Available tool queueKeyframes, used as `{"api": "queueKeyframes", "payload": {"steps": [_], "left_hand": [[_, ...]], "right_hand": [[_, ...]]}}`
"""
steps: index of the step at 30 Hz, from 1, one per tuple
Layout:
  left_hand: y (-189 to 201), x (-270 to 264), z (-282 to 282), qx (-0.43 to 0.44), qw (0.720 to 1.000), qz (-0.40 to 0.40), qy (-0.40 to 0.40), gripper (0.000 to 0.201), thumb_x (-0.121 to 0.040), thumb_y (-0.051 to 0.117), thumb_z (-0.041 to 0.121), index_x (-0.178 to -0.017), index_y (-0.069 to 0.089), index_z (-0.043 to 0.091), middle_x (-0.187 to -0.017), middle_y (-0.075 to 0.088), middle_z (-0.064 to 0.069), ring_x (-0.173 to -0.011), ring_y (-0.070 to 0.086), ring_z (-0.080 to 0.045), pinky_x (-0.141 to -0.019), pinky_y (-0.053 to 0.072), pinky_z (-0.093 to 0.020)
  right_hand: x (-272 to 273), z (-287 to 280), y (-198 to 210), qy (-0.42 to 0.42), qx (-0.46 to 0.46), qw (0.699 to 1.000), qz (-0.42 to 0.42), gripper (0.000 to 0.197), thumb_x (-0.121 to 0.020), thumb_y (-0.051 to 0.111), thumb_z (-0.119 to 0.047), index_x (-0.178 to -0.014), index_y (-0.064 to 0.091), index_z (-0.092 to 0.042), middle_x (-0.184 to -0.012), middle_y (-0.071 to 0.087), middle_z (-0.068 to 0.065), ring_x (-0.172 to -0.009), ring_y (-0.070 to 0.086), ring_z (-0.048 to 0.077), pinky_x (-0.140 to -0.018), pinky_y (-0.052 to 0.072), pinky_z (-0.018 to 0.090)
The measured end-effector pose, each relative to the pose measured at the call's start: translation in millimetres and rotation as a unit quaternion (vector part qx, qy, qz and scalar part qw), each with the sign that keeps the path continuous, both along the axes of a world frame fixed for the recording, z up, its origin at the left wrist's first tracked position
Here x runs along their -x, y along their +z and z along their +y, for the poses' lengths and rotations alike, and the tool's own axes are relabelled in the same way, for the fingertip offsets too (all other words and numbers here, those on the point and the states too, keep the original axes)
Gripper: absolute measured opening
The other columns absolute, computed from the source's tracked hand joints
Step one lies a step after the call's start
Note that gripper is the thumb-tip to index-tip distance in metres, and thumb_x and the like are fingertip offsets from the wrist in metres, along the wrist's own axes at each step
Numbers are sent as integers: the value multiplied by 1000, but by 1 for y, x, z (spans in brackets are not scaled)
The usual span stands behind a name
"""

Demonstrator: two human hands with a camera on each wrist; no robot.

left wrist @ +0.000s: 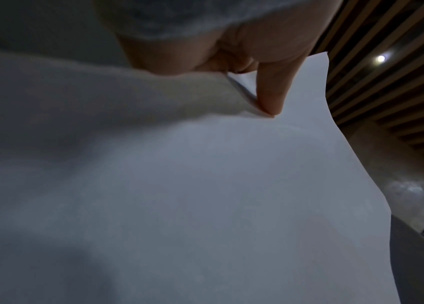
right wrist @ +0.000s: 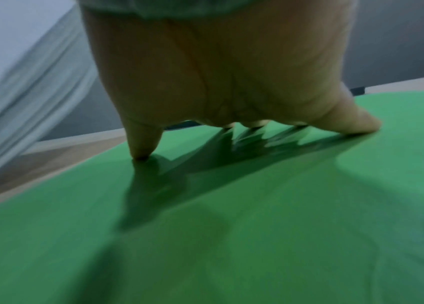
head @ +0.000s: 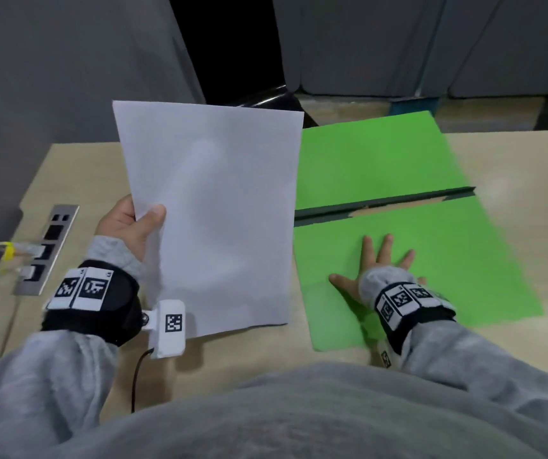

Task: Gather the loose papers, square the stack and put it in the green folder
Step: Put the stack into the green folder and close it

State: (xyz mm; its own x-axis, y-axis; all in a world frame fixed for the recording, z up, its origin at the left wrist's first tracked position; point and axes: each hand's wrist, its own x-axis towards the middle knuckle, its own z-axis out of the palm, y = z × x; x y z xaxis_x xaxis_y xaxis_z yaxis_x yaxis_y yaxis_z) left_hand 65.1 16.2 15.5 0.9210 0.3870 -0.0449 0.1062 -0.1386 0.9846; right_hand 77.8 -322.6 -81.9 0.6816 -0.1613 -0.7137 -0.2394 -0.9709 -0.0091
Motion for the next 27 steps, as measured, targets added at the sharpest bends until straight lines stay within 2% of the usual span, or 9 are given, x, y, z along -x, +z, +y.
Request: {"api": "queueKeyframes", "payload": {"steps": [6, 11, 13, 15, 17, 20, 22, 24, 27], "left_hand": [[6, 16, 72, 13, 1000, -1, -7, 39, -91, 52, 2, -72, 72, 29, -62, 70, 20, -57, 63, 6, -60, 52, -14], [10, 33, 113, 71, 997, -22, -33, 29, -84, 56, 8, -72, 75, 27, -67, 73, 15, -62, 68, 1, -61, 56, -15], [10, 38, 125, 77, 996, -23, -37, 32, -87, 54, 5, -73, 75, 26, -68, 74, 13, -62, 68, 0, -60, 56, -16], [9, 40, 133, 82, 996, -22, -38, 33, -89, 53, 0, -77, 74, 23, -71, 75, 11, -64, 69, -3, -62, 56, -19], [8, 39, 134, 100, 993, -27, -53, 16, -82, 63, 7, -83, 72, 20, -75, 75, 9, -67, 70, -7, -66, 57, -22], [9, 38, 131, 152, 983, -42, -93, 33, -53, 83, 32, -84, 74, 22, -79, 76, 6, -70, 71, -10, -66, 58, -25], [11, 35, 129, 175, 979, -42, -99, 40, -47, 84, 36, -82, 74, 21, -79, 76, 4, -69, 71, -12, -65, 58, -26], [12, 31, 126, 184, 979, -36, -79, 36, -49, 83, 33, -80, 73, 19, -77, 76, 2, -68, 71, -14, -64, 58, -27], [10, 22, 117, 149, 988, -11, -32, 11, -73, 74, 15, -82, 68, 17, -73, 75, 4, -65, 70, -12, -62, 56, -26]], "right_hand": [[5, 105, 11, 184, -90, 979, 14, 89, -82, 48, -62, -146, -11, -42, -154, -25, -10, -144, -17, 33, -110, 10, 69], [3, 159, 22, 69, -269, 960, -48, 62, -93, 50, -37, -147, 20, -34, -154, 31, 4, -137, 38, 26, -114, 30, 43], [3, 168, 30, -23, -335, 938, -88, 51, -93, 44, -52, -141, 35, -36, -145, 46, 2, -130, 45, 24, -113, 32, 40], [2, 176, 30, -103, -382, 914, -89, 71, -76, 29, -83, -135, 39, -45, -144, 47, -4, -133, 43, 21, -114, 28, 44], [0, 187, 33, -171, -448, 874, -78, 82, -70, 25, -87, -132, 46, -39, -136, 54, -9, -129, 47, 15, -112, 32, 41], [-5, 208, 62, -222, -536, 809, -100, 40, -100, 34, -39, -89, 66, -16, -73, 74, -14, -75, 70, -2, -72, 55, 15], [-8, 208, 74, -290, -607, 734, -87, 59, -104, 25, -23, -60, 65, -16, -46, 65, -5, -42, 62, 3, -43, 50, 13], [-8, 207, 72, -341, -626, 699, -56, 74, -100, 24, -46, -54, 73, -17, -59, 72, -2, -55, 68, 8, -61, 55, 18], [0, 200, 67, -361, -607, 708, -2, 84, -81, 18, -79, -96, 75, -19, -121, 65, 14, -114, 61, 32, -105, 41, 50]]}}
